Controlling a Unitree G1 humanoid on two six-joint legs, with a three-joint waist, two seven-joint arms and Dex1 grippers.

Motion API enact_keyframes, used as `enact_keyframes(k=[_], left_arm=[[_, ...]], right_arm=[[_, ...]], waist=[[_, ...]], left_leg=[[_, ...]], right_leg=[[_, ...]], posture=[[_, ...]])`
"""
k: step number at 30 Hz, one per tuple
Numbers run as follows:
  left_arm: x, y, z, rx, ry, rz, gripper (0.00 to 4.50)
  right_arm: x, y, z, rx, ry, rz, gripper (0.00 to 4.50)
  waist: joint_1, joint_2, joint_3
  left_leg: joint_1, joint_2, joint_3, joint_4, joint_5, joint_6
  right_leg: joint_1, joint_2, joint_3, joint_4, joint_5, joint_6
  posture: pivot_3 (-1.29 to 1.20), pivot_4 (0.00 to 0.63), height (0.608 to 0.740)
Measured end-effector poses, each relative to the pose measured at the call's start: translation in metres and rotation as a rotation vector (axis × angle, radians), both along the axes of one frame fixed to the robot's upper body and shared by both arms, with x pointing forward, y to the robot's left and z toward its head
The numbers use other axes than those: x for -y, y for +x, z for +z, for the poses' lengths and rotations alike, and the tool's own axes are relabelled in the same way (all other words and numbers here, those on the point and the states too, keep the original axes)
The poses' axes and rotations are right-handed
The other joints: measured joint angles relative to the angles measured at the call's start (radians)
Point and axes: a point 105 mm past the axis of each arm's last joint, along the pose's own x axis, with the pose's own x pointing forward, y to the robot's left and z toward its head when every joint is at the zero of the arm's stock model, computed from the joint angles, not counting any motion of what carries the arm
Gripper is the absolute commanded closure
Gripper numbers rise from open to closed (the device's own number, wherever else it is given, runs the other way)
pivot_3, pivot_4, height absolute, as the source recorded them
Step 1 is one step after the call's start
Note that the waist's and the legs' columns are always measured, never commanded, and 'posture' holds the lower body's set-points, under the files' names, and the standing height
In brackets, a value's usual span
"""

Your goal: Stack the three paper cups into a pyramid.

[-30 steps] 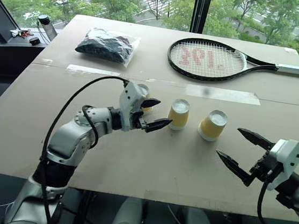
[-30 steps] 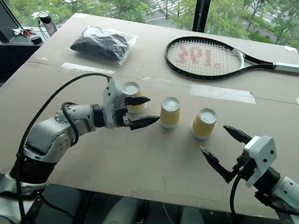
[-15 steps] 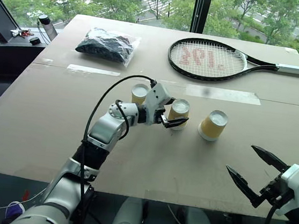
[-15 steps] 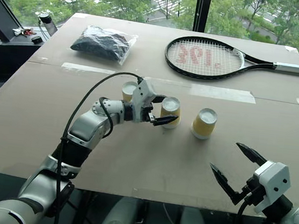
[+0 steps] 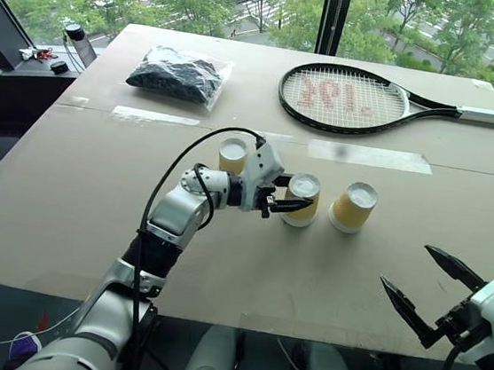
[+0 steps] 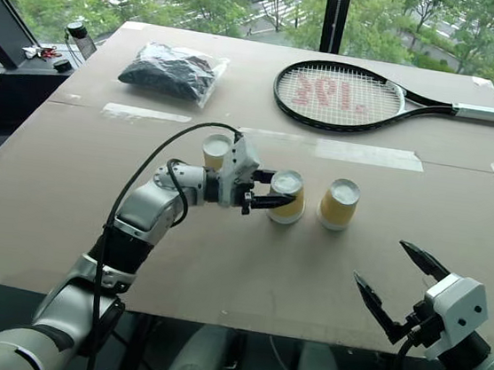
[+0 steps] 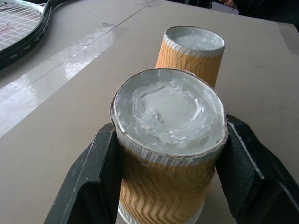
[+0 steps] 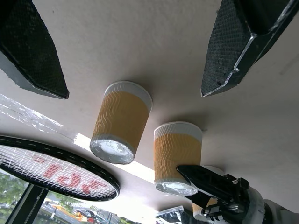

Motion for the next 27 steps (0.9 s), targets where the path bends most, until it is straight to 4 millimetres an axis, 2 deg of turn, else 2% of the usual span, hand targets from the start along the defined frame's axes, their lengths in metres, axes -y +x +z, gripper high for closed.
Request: enact_keyframes(k=[8,18,19,24,27], left_arm=[[0.015,0.003,-0.006,0.026,0.016,-0.048,2.25],[0.021,0.008,-0.011,0.033,0.012,-0.046,2.25],[0.022,0.008,-0.011,0.033,0.012,-0.046,1.79],[0.02,0.01,-0.008,0.023,-0.005,-0.03,0.02],[0.006,0.005,0.008,0.033,-0.033,-0.015,0.02]], right_arm=[[0.003,-0.003,-0.003,-0.009,0.001,-0.037,0.0],[-0.001,-0.007,0.001,0.004,0.0,-0.042,0.0],[-0.001,-0.008,0.001,0.005,0.0,-0.042,0.0],[-0.001,-0.01,-0.001,-0.009,0.004,-0.036,0.0],[-0.004,-0.01,0.001,-0.006,0.003,-0.01,0.0]], waist=[[-0.001,0.0,0.0],[0.0,0.0,0.0],[0.0,0.0,0.0],[-0.001,0.0,0.0],[-0.008,0.0,0.0]], left_leg=[[0.0,0.0,0.0,0.0,0.0,0.0],[0.0,0.0,0.0,0.0,0.0,0.0],[0.0,0.0,0.0,0.0,0.0,0.0],[0.0,0.0,0.0,0.0,0.0,0.0],[0.0,0.001,0.0,0.0,0.0,0.0]], right_leg=[[0.0,0.0,0.0,0.0,0.0,0.0],[0.0,0.0,0.0,0.001,0.0,0.0],[0.0,0.0,0.0,0.001,0.0,0.0],[0.0,0.0,0.0,0.001,0.0,0.0],[0.0,0.0,0.001,0.001,0.0,0.0]], posture=[[0.0,0.15,0.74],[0.0,0.15,0.74],[0.0,0.15,0.74],[0.0,0.15,0.74],[0.0,0.15,0.74]])
